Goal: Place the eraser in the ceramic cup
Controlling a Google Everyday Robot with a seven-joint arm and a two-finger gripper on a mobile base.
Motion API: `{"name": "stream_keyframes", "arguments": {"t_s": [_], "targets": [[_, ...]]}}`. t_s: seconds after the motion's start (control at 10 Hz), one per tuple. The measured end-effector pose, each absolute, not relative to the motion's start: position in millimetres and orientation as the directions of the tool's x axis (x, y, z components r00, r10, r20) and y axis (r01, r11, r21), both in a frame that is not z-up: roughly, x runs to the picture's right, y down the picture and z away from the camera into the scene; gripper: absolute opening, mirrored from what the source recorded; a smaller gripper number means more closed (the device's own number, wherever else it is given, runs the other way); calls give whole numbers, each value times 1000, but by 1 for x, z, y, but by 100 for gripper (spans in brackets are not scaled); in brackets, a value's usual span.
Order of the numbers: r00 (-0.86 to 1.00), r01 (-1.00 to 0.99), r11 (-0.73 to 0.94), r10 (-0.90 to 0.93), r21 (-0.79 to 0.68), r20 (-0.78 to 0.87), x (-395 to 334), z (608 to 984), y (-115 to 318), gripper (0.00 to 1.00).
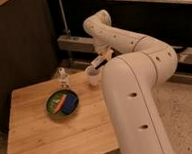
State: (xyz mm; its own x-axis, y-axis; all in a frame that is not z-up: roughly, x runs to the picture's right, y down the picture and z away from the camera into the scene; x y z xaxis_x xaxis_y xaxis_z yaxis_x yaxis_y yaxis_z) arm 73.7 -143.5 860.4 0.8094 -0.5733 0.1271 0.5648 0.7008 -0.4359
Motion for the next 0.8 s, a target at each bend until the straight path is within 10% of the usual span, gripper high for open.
{"name": "stream_keyframes", "arguments": {"t_s": [0.8], "targets": [[767,601,669,-636,-437,82,56,863,-134,0]]}}
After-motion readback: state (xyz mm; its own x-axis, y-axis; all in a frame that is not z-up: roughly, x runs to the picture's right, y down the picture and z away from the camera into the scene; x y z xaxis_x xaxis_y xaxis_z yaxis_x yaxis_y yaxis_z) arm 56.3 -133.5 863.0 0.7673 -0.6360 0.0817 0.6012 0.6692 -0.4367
